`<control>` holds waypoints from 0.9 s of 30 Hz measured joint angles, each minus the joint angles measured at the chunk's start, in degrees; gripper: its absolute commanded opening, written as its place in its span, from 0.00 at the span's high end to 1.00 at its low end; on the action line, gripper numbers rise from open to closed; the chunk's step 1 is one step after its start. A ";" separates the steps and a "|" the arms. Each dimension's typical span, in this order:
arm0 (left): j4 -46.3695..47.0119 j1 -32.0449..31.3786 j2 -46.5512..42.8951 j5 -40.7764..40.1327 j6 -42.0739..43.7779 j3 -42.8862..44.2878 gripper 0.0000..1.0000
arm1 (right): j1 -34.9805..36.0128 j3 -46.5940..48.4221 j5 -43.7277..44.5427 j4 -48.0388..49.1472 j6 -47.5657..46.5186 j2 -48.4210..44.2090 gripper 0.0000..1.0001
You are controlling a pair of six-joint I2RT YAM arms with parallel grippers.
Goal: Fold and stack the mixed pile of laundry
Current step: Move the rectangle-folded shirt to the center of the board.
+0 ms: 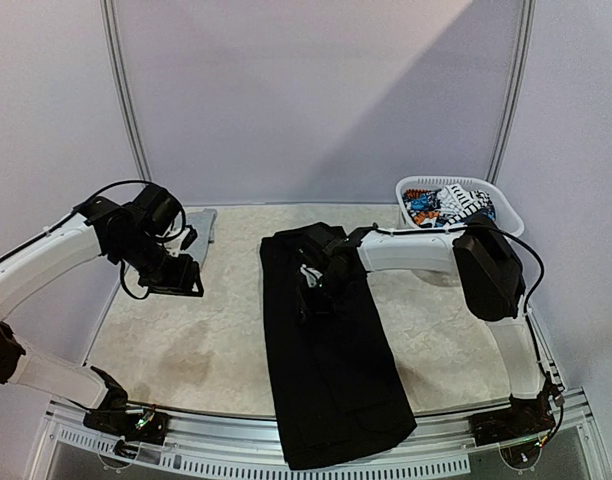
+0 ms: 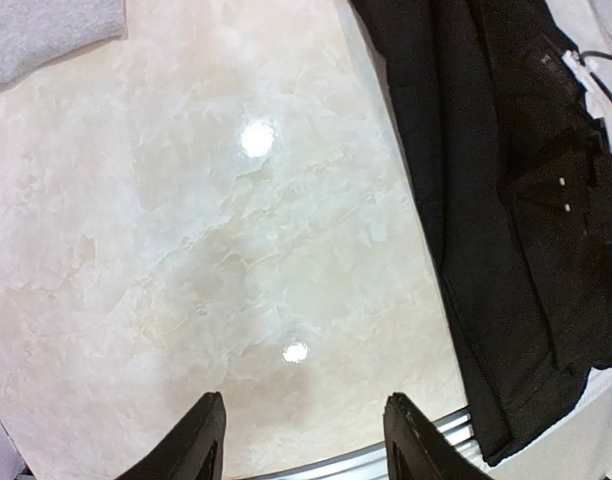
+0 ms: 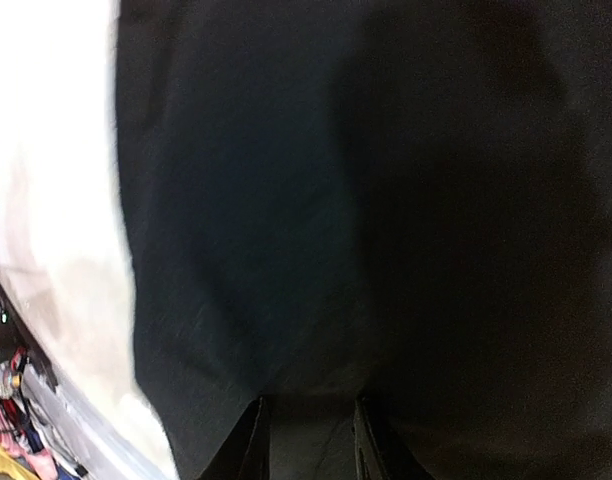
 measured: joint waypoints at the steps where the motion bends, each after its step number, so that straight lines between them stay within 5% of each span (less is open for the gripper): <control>1: 0.09 0.00 -0.11 0.04 -0.15 0.00 0.45 | -0.55 0.00 -0.02 0.59 0.13 0.57 0.71; 20: -2.29 0.00 3.58 1.75 -3.08 6.56 0.46 | -9.57 18.08 -6.14 7.30 8.96 14.19 0.71; 21: -2.89 0.00 3.56 1.64 -3.32 7.08 0.42 | -10.10 20.11 -6.23 7.39 9.70 15.41 0.70; 24: -5.03 0.00 3.54 0.07 -3.65 8.66 0.05 | -11.47 26.27 -6.29 7.39 10.62 19.06 0.69; 27: -6.64 0.02 2.54 -4.07 -3.65 9.18 0.00 | -12.04 27.85 -6.64 7.54 10.25 19.89 0.64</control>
